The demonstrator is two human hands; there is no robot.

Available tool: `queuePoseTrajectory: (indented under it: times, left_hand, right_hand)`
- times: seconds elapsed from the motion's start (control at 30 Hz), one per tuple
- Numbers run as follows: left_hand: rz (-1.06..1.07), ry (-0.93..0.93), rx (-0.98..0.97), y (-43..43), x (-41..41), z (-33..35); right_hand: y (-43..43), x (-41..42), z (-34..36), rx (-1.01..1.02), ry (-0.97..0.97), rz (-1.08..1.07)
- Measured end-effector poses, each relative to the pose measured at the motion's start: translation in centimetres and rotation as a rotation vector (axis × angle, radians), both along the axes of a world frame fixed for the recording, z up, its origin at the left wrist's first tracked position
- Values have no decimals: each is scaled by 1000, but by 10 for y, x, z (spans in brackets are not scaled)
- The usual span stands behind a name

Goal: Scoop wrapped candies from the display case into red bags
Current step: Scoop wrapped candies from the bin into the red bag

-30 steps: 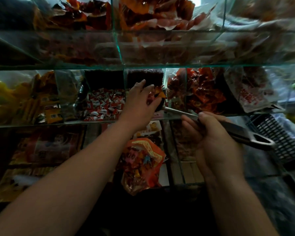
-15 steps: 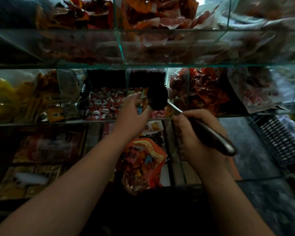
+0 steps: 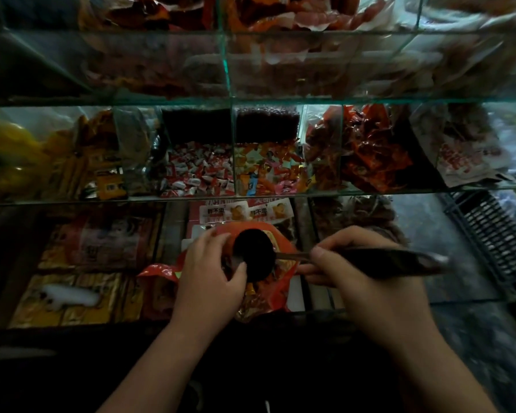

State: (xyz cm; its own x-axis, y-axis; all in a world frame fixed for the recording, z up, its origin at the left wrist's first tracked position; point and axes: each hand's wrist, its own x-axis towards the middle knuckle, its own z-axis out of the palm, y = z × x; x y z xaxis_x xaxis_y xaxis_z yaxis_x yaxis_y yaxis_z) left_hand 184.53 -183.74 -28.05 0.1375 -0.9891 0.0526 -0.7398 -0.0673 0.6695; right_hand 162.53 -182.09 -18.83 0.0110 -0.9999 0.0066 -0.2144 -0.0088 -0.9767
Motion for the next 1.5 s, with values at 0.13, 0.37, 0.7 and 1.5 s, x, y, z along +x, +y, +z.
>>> queuePoseTrajectory:
  times: [0.13,0.37,0.7,1.5]
  left_hand:
    - [9,-126,-68,6,2,-11]
    - [3,-153,14,7,10,-33]
    - [71,40,132,12,21,-40]
    - [-15,-67,-173,13,7,-26]
  right_hand:
    - [-13,19,-33,-153,517,158]
    - [-36,59,-105,-101,539,192]
    - [-27,66,-115,145,69,-315]
    - [-2,18,-69,380,-600,-472]
